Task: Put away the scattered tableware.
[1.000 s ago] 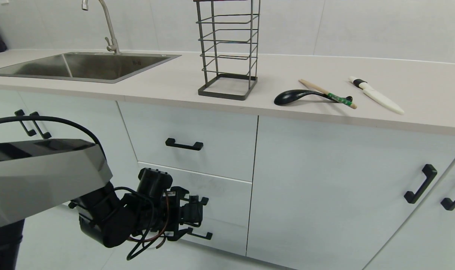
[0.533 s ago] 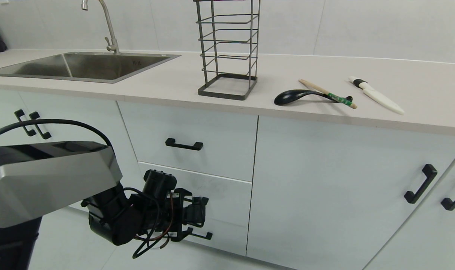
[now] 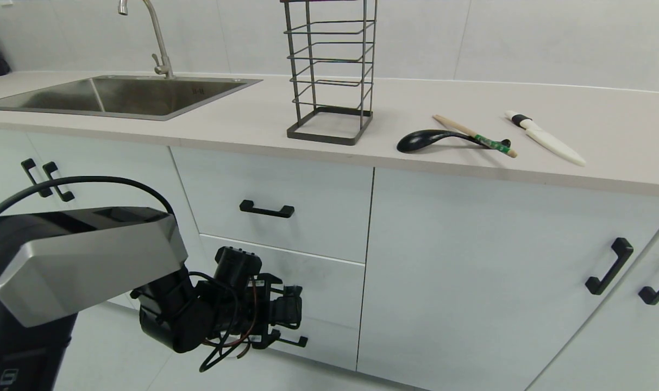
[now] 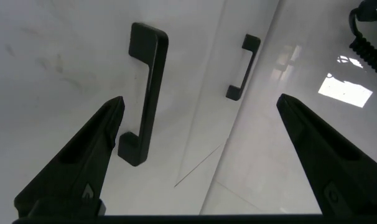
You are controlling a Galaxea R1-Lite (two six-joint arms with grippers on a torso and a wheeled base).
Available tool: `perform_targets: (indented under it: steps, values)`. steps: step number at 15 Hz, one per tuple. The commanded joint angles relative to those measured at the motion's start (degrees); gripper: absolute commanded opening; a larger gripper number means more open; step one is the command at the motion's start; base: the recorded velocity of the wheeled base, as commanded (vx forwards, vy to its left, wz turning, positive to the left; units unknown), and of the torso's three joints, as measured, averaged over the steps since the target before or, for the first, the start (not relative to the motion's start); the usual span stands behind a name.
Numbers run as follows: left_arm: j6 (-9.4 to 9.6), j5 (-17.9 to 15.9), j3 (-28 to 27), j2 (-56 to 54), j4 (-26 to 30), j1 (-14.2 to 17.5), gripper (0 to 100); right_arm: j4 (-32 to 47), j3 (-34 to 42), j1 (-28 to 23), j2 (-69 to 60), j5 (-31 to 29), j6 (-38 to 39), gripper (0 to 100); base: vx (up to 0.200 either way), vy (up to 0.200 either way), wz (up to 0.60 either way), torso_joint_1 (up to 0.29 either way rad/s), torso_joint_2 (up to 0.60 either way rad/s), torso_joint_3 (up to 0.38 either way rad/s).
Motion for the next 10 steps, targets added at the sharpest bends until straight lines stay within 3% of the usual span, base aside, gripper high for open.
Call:
perform_targets:
  steps: [1, 10]
  values:
    - [0.04, 0.0, -1.2, 0.8, 0.0, 0.0, 100, 0.0, 0.0, 0.0, 0.1, 0.0, 0.0, 0, 0.0, 0.0, 0.0, 0.0, 0.0, 0.0]
    - [0.21, -0.1, -1.0, 2.7, 0.0, -0.3, 100, 0.0, 0.0, 0.0, 0.1, 0.0, 0.0, 0, 0.0, 0.0, 0.0, 0.0, 0.0, 0.0]
